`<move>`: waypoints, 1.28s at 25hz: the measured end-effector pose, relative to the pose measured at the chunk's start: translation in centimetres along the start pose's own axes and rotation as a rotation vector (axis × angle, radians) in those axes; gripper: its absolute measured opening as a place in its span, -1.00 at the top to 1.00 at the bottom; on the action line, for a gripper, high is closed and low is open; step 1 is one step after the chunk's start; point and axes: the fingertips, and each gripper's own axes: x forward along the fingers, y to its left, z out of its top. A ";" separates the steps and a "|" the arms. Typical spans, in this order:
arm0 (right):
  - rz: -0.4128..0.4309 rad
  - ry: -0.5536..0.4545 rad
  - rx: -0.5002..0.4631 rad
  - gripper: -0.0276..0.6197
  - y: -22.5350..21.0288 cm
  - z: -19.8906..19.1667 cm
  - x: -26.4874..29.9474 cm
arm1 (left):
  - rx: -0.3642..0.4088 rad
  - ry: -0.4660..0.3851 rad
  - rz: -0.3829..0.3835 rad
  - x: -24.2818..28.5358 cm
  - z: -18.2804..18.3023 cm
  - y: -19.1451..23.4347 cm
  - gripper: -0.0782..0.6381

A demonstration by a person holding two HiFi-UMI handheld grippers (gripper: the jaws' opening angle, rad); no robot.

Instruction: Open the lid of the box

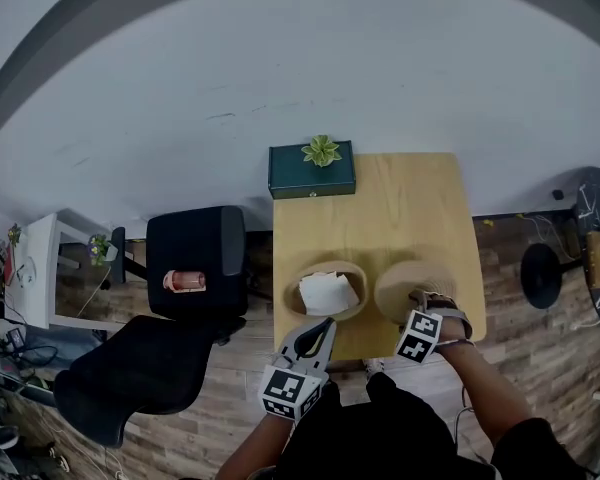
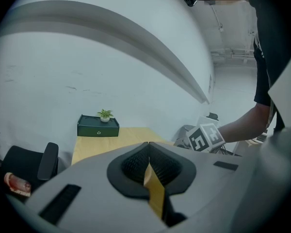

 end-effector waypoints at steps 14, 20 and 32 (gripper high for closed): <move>0.087 0.073 -0.097 -0.19 -0.7 -0.9 5.6 | -0.037 0.024 0.062 -0.3 -1.2 1.8 0.73; 0.109 0.054 -0.113 -0.20 -0.7 -0.7 5.7 | -0.064 0.027 0.055 -0.3 -2.1 0.8 0.73; -0.038 -0.188 0.046 -0.10 -2.6 2.3 -2.6 | -0.011 -0.019 0.050 0.0 0.4 0.0 0.73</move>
